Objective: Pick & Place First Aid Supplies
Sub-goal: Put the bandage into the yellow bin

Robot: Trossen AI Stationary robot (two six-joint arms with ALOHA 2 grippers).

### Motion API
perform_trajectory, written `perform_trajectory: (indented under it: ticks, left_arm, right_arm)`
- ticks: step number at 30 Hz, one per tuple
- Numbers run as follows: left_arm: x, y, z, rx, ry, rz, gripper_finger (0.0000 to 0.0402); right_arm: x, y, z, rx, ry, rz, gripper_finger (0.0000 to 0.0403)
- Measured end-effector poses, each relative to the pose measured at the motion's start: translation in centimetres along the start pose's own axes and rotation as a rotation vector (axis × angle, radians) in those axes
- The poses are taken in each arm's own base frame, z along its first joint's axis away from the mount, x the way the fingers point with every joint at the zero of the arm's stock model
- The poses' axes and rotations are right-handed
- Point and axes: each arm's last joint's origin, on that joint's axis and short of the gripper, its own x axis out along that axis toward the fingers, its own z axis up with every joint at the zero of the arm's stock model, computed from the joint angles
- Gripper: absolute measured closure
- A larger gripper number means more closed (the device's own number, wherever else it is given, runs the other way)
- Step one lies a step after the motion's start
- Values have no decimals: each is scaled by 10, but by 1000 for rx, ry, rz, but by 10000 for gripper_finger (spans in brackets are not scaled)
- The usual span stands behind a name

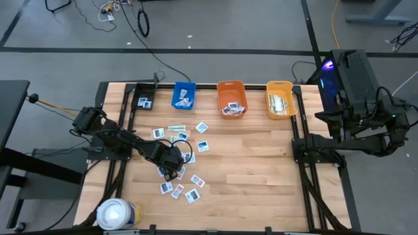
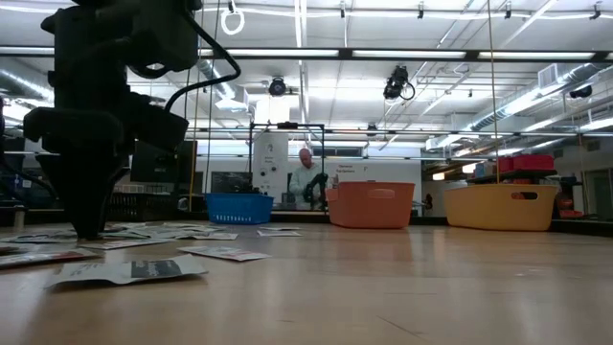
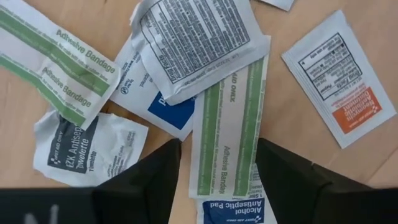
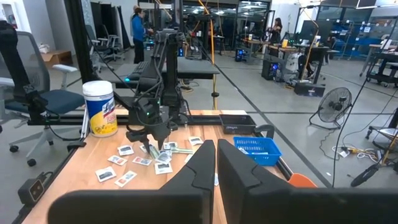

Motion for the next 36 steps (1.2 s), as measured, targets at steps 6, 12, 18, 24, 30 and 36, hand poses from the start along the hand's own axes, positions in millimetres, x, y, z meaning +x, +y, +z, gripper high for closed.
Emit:
perform_trajectory:
  ticks: [6, 12, 18, 24, 30, 36]
  left_arm:
    - [-1, -3, -3, -7, -6, 8, 217]
    - [-1, -3, -3, -9, -5, 9, 238]
    - [-2, -6, -4, 3, -9, 2, 241]
    - [-5, -13, -8, 28, -2, -25, 258]
    - [-5, -15, -10, 39, -8, -18, 294]
    - [-5, -14, -10, 39, -5, -15, 305]
  right_arm:
    - [0, 0, 0, 0, 0, 0, 380]
    - [0, 0, 0, 0, 0, 0, 380]
    - [0, 0, 0, 0, 0, 0, 380]
    - [0, 0, 0, 0, 0, 0, 380]
    - [0, 0, 0, 0, 0, 0, 380]
    - [0, 0, 0, 0, 0, 0, 380]
